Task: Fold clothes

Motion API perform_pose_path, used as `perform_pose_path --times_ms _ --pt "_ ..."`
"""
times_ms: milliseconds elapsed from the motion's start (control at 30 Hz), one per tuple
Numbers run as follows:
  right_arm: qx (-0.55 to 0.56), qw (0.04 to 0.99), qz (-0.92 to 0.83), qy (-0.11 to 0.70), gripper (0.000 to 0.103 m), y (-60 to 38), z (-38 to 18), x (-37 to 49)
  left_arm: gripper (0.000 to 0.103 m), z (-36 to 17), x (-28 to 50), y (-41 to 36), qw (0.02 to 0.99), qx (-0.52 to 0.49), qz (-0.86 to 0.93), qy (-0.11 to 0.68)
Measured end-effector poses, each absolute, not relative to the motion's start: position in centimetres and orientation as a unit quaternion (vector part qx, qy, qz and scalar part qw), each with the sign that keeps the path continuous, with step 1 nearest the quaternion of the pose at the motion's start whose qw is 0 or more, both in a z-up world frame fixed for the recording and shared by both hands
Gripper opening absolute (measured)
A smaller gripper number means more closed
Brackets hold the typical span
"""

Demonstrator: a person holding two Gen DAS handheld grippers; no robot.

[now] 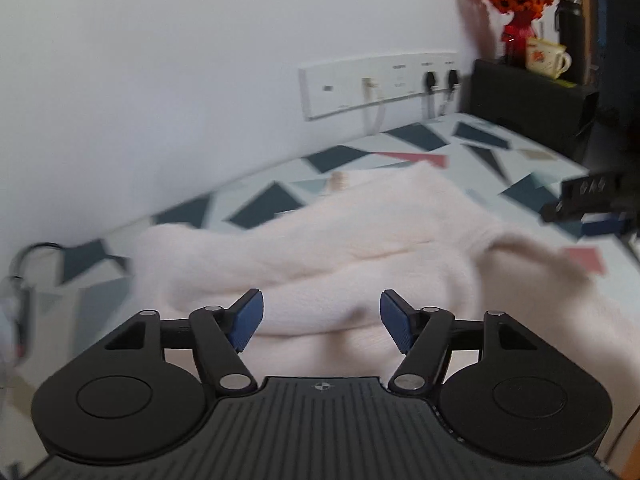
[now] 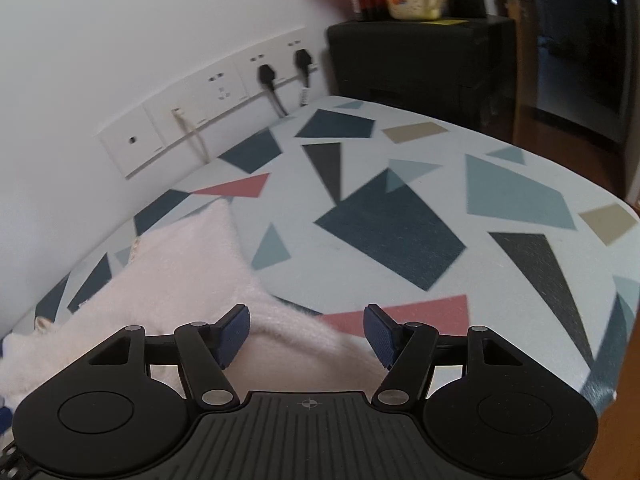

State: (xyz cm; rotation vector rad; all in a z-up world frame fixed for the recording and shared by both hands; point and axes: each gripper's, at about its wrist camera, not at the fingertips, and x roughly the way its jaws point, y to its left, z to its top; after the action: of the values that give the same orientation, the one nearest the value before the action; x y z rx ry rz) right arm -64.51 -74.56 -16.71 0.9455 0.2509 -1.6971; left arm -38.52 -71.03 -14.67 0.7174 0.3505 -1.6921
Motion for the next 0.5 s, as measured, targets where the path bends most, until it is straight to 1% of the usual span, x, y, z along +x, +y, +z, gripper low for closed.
perform_pose_path --times_ms 67,133,233,333,433,500 --pt "0.386 0.584 -0.705 0.118 0.061 -74.9 -16.5 -63.5 0.067 -15.0 -36.9 -70.2 0.608 0.321 -0.713 0.139" --pt "0.362 0.623 -0.679 0.139 0.061 -75.3 -16.3 -61.7 0.070 -15.7 -35.8 -69.3 0.616 0.336 -0.700 0.131" --pt "0.348 0.682 -0.619 0.172 0.063 -75.6 -16.3 -58.9 0.070 -17.1 -34.6 -68.5 0.623 0.359 -0.681 0.138" --pt "0.376 0.714 -0.570 0.153 0.065 -76.0 -16.4 -57.5 0.071 -17.4 -33.7 -68.9 0.648 0.322 -0.670 0.167" --pt "0.433 0.709 -0.538 0.145 0.066 -78.0 -17.1 -57.1 0.071 -18.1 -32.7 -70.4 0.685 0.297 -0.634 0.200" --pt "0.498 0.684 -0.512 0.146 0.060 -79.9 -18.4 -57.2 0.071 -18.6 -31.7 -71.3 0.711 0.293 -0.599 0.223"
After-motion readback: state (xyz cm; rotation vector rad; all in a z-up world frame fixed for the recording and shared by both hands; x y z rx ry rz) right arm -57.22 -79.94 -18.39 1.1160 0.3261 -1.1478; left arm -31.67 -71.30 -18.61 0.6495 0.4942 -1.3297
